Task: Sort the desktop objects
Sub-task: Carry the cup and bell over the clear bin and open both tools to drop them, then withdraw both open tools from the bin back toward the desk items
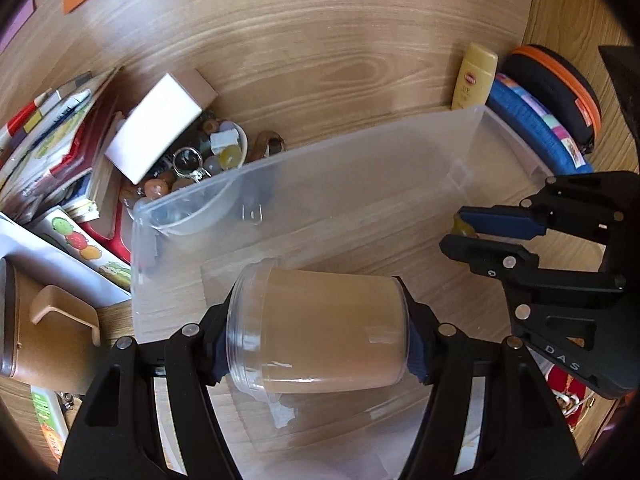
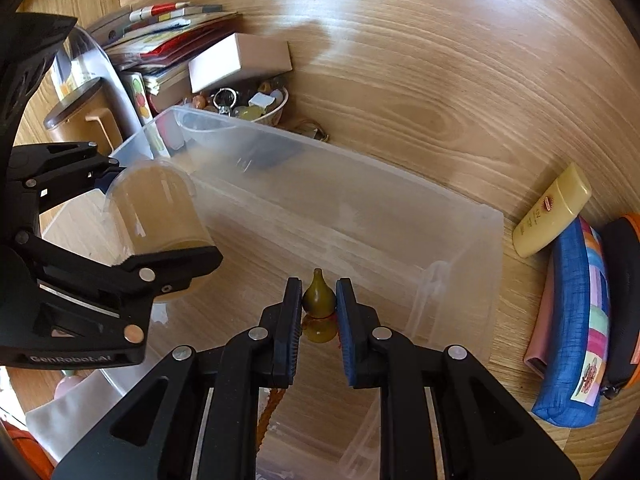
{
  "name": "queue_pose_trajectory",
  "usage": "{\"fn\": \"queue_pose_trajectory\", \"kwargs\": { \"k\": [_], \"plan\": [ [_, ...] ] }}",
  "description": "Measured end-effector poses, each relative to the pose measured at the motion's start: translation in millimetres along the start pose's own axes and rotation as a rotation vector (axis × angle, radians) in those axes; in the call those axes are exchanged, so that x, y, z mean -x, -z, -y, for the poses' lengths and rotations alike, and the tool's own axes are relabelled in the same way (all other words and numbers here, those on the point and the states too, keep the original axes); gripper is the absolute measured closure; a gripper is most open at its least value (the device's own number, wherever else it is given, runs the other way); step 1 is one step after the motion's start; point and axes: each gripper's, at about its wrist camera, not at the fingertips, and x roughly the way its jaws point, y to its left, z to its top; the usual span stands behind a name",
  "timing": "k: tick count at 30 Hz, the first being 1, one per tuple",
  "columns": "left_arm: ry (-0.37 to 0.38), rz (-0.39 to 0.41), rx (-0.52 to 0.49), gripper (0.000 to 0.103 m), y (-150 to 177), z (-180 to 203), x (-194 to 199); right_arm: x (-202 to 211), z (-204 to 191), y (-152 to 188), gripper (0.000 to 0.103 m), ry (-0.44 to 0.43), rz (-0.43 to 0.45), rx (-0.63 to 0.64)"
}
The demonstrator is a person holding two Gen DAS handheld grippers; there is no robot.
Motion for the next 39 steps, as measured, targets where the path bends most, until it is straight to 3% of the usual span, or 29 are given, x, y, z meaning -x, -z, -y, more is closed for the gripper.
{"fn": "queue_pose_trajectory", "kwargs": {
  "k": [17, 21, 23, 25, 31, 39],
  "plan": [
    [-0.068, 0.014, -0.069, 0.036, 1.2, 12.5, 8.5, -5.0, -5.7, -5.0, 0.083, 0.004, -0.047, 0.020],
    [-0.047, 0.014, -0.042, 0.031, 3.8, 2.9, 11.5, 4.3, -7.9, -5.2, 0.075, 0.026, -0.029, 0.032],
    [-0.051, 0.032, -0.040, 0.027, 4.5, 1.9, 15.4, 10.8, -8.1, -5.5, 0.066, 0.050, -0.015, 0.035],
    [-0.053, 0.049, -0.039, 0.021, 3.7, 1.2, 22.4, 19.2, -4.9, -5.5, 0.049, 0.087, 0.012, 0.029],
    [-0.060, 0.103, -0.028, 0.013, 0.5, 2.3, 40.5, 45.8, 4.7, -2.2, 0.028, 0.074, 0.072, -0.044],
    [-0.086, 0.168, -0.010, 0.010, 9.7, 2.7, 72.4, 79.6, 11.0, 8.3, 0.020, 0.101, 0.169, -0.082]
  ]
}}
